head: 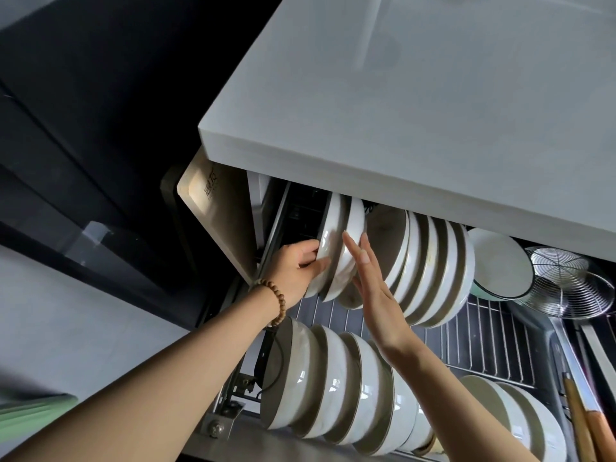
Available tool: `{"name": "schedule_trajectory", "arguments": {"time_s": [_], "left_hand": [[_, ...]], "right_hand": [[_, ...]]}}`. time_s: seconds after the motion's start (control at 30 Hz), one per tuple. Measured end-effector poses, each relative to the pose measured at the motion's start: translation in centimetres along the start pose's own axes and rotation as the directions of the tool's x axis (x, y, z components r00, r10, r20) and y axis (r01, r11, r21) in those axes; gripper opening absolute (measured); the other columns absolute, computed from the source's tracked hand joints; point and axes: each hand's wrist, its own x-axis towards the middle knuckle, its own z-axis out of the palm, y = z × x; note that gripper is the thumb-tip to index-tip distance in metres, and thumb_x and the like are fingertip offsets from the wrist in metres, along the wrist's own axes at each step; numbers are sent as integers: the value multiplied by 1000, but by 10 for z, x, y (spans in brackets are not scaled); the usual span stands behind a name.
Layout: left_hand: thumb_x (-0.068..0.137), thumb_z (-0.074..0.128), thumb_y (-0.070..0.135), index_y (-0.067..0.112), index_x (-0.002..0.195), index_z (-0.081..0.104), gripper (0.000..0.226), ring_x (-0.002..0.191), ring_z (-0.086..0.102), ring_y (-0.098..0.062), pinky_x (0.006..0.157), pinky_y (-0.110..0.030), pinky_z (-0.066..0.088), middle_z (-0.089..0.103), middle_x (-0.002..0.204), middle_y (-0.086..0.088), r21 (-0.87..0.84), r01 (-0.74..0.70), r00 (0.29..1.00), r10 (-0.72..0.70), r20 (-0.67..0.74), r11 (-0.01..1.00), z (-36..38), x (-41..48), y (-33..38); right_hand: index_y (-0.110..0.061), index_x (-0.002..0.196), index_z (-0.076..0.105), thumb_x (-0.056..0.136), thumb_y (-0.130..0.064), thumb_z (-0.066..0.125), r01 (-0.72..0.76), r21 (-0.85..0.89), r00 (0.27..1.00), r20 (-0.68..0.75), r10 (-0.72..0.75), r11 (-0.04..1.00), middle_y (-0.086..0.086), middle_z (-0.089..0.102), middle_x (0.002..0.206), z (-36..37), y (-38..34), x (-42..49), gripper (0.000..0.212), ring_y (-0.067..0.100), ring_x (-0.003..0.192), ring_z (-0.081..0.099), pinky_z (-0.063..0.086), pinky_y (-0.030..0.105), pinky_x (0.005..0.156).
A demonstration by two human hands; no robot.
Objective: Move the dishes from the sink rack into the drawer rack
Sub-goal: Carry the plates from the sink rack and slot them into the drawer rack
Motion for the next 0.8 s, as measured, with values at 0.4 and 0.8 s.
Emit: {"name": "schedule_trajectory", "arguments": {"time_s": [0.4, 0.8], "left_hand": [[88, 62, 20, 9, 127, 55, 41, 111, 61, -23, 96, -35, 49, 66, 115, -9, -78, 34, 999, -37, -34, 996, -2, -6, 9], [73, 47, 67, 39, 139, 34, 73, 125, 43, 1, 106, -30, 39, 42, 141, 19, 242, -93, 992, 69, 104, 966, -9, -118, 51]], "right_hand": [[-45, 144, 31, 101, -46, 17, -15, -11, 1000, 1, 15, 1000, -30, 6, 154, -2, -6, -1, 45, -9, 143, 0, 8, 23, 116], [-52, 141, 25, 85, -60, 38, 25, -289, 994, 105, 6, 957, -33, 13, 152, -29, -29, -93, 58, -14, 136, 13, 19, 16, 109]]}}
